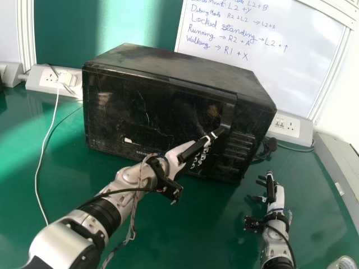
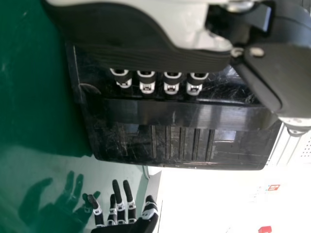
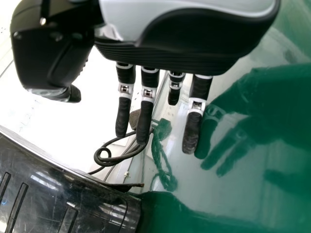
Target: Open the door of oven
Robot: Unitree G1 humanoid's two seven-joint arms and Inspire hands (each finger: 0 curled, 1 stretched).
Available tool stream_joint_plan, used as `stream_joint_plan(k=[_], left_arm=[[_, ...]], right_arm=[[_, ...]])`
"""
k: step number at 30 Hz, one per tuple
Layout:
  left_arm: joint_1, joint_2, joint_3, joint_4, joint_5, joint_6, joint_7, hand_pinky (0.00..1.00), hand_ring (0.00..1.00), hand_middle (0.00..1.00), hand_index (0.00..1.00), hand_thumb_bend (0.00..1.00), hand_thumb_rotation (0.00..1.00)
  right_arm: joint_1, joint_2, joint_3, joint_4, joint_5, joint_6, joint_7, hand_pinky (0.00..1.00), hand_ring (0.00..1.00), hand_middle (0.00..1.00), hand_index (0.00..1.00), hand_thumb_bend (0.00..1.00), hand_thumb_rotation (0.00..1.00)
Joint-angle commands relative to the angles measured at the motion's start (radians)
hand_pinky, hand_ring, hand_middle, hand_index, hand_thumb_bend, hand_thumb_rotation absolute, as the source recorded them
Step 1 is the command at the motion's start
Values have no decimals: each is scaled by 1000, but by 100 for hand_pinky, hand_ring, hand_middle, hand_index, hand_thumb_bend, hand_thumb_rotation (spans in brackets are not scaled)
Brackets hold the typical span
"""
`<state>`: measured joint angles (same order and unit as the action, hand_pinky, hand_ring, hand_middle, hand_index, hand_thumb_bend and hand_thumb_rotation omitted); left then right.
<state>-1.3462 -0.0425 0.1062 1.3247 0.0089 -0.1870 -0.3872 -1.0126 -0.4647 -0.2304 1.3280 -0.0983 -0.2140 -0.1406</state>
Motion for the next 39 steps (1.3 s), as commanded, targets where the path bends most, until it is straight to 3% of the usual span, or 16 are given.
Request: stream_joint_plan(k=[1,14,20,39], left_arm=[[-17,-19,-17,10,28,-15,9,86,93,96,98,100,95],[-32,-43,48,16,-6,27,-13,76,83,91,98,100,96],[-45,-49,58,16,-4,42,-39,77,81,86,96,100,95],[-46,-71,77,14,-7,24,-99,66,71,84,90,100,93]], right_arm=[[-1,8,4,8,1,13,3,40,52,65,65,61,98],[0,11,1,8,9,10,-3,39,50,65,65,62,96],[-1,11,5,8,7,12,-8,38,50,65,66,61,96],[-2,10,4,8,9,13,-7,37,49,64,64,63,97]])
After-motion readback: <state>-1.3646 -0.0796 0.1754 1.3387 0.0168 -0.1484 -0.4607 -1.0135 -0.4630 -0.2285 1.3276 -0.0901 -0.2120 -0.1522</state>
